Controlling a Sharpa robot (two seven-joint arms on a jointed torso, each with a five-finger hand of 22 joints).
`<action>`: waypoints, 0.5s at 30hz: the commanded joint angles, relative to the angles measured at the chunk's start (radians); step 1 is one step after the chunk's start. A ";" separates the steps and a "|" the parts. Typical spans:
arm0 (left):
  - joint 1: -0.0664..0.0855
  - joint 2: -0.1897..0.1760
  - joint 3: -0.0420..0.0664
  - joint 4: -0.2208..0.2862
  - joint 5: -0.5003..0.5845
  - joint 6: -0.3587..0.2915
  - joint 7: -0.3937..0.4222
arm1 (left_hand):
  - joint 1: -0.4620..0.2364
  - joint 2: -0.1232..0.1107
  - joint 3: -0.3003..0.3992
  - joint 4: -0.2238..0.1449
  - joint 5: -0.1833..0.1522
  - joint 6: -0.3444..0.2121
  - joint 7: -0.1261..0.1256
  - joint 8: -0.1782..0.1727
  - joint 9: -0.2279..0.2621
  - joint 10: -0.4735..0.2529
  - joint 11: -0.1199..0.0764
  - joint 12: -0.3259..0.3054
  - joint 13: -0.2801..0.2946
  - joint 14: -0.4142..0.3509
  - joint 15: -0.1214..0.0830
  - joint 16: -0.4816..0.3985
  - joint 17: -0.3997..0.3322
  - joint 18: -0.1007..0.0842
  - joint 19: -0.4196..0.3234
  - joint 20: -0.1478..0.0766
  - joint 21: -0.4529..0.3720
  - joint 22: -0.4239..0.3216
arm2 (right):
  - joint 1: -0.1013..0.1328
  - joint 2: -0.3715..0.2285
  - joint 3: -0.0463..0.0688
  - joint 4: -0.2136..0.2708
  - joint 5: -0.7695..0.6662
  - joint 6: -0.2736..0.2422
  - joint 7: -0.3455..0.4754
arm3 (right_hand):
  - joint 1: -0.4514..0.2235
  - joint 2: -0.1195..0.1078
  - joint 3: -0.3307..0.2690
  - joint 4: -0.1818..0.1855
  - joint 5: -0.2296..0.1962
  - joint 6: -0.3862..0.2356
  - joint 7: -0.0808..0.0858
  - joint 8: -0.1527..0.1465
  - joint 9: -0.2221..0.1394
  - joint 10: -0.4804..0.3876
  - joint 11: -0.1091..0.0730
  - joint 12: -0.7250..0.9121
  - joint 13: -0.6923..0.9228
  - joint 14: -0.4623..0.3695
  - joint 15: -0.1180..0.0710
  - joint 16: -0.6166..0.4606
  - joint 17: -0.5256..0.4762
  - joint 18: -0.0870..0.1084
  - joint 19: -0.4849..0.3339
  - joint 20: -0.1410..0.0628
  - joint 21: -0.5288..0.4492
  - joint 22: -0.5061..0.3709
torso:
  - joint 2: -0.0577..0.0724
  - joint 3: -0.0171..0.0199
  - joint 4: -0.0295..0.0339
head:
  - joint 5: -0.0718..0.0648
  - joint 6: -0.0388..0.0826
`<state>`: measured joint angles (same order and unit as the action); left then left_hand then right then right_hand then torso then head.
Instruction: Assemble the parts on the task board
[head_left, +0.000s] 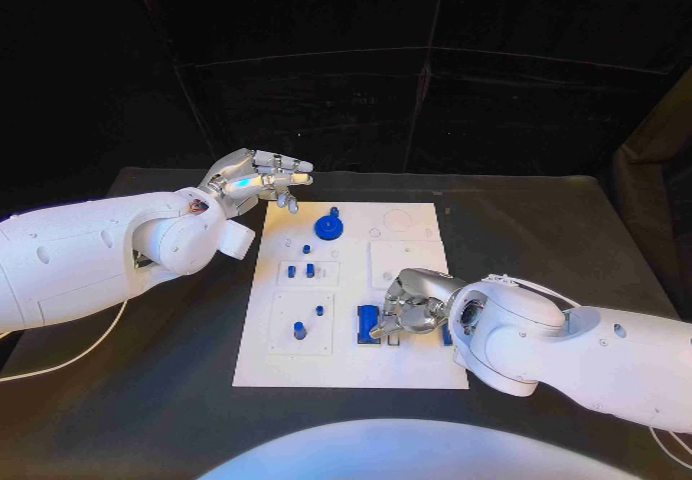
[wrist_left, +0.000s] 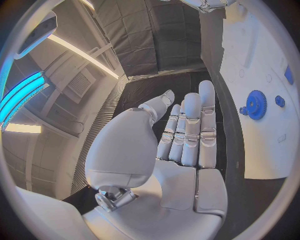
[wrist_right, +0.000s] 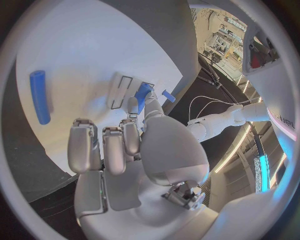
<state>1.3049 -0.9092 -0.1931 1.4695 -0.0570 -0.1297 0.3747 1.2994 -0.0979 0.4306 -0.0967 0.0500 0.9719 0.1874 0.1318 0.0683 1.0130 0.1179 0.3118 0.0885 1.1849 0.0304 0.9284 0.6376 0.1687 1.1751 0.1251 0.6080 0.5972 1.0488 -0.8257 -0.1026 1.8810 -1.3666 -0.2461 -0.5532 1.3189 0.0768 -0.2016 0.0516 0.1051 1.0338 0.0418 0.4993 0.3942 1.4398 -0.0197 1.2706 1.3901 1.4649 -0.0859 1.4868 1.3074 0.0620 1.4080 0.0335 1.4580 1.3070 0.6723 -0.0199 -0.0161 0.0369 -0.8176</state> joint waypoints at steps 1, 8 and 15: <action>0.002 -0.001 0.001 0.002 0.003 0.011 0.002 | 0.002 0.007 -0.007 0.001 -0.001 0.000 0.003 0.004 0.000 -0.007 0.001 0.006 -0.001 -0.009 -0.001 -0.003 -0.001 0.014 -0.003 0.001 -0.004 -0.001 | 0.001 -0.007 0.000 0.005 -0.003 0.045 -0.009 | 0.012 0.004 -0.004 -0.004 -0.004 -0.002 -0.007 0.006 0.001 0.006 -0.016 -0.004 -0.069 0.078 -0.006 -0.001 0.130 -0.006 -0.001 -0.009 0.002 0.001 | -0.001 0.0003 0.0006 | 0.000 0.000; 0.002 -0.002 0.001 0.001 0.003 0.011 0.002 | 0.002 0.007 -0.007 0.001 -0.001 0.000 0.003 0.004 0.000 -0.007 0.001 0.006 -0.001 -0.009 -0.001 -0.003 -0.001 0.014 -0.003 0.001 -0.004 -0.001 | 0.001 -0.015 0.000 0.005 -0.003 0.045 -0.008 | 0.016 0.001 -0.002 -0.011 -0.004 -0.003 -0.007 0.006 0.002 0.006 -0.016 -0.005 -0.070 0.077 -0.007 -0.002 0.129 -0.006 -0.002 -0.009 0.001 0.000 | 0.000 -0.0001 0.0008 | 0.001 0.000; 0.002 -0.003 0.001 0.001 0.003 0.011 0.002 | 0.002 0.007 -0.007 0.001 -0.001 0.000 0.003 0.004 0.000 -0.007 0.001 0.006 -0.001 -0.009 -0.001 -0.003 -0.001 0.014 -0.003 0.001 -0.004 -0.001 | 0.002 -0.064 0.000 0.026 0.062 -0.044 0.111 | -0.010 -0.002 -0.008 -0.007 0.006 -0.058 0.018 -0.032 -0.012 -0.009 0.002 -0.032 -0.088 0.072 0.005 -0.019 0.104 0.000 -0.022 -0.004 -0.014 -0.030 | 0.000 -0.0007 0.0009 | -0.003 0.004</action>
<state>1.3049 -0.9113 -0.1931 1.4689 -0.0570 -0.1293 0.3737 1.2994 -0.0979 0.4306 -0.0967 0.0500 0.9719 0.1874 0.1318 0.0683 1.0130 0.1179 0.3118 0.0886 1.1849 0.0304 0.9284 0.6377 0.1687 1.1752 0.1251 0.6080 0.5974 1.0491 -0.8763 -0.1023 1.8973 -1.3547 -0.2341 -0.5326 1.3275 0.0758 -0.2044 0.0434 0.1051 0.9852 0.0567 0.4740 0.3849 1.4362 -0.0233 1.2429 1.4471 1.4651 -0.0855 1.4713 1.3074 0.0620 1.3917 0.0295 1.4490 1.2807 0.6719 -0.0200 -0.0152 0.0365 -0.8155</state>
